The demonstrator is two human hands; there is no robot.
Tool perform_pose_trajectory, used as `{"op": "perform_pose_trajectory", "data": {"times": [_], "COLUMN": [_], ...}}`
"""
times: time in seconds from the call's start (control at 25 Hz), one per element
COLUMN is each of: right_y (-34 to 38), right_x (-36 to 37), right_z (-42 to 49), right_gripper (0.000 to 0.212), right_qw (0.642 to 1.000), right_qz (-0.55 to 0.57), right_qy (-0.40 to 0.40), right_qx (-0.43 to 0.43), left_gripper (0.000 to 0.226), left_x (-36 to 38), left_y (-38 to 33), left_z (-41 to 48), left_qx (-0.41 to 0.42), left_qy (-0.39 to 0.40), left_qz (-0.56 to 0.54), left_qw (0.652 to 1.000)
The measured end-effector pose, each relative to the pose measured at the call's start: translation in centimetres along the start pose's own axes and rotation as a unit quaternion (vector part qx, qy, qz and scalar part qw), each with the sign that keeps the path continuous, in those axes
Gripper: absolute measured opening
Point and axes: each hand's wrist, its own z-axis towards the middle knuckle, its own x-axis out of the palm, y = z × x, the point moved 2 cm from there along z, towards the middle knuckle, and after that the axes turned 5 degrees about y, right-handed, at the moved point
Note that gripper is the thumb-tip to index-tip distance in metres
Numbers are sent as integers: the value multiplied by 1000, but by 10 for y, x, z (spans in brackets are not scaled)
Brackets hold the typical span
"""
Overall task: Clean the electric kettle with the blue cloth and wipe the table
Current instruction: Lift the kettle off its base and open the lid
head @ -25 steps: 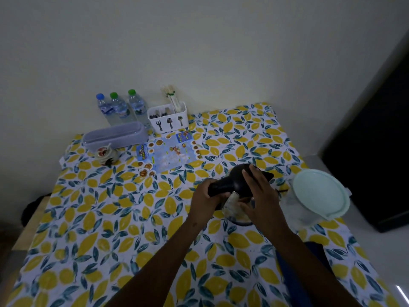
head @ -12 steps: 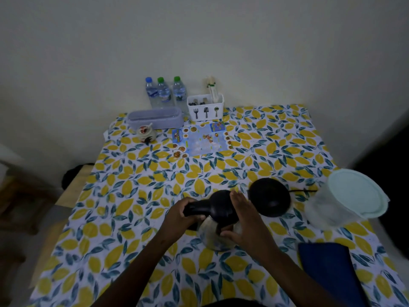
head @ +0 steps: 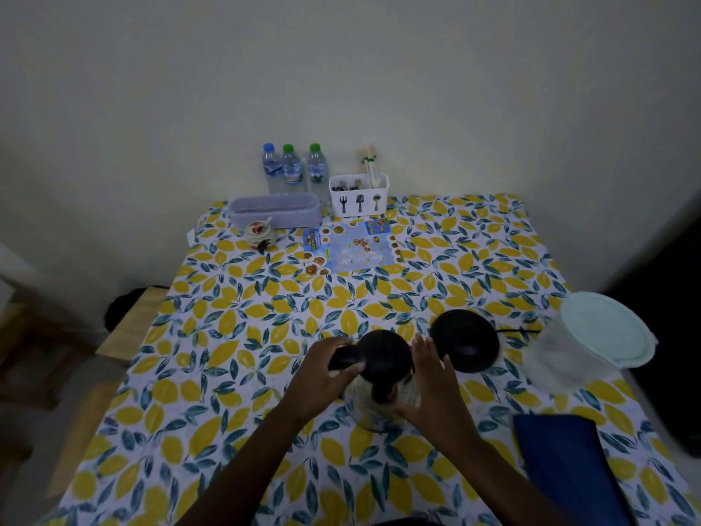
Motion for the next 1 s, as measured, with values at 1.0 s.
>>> {"op": "perform_pose_trajectory", "data": {"times": [1.0], "right_y": [-18], "right_x": [17], "right_z": [-4], "right_gripper": [107], "right_qw": [998], "right_qz": [41], "right_qy": [-29], "right_qx": [-37], "left_gripper": [39], "left_x": [24], "left_y": [-43], "left_z": [-6], "left_qx": [-31], "left_qy": [-219], "left_qz": [-223], "left_qw": [949]}}
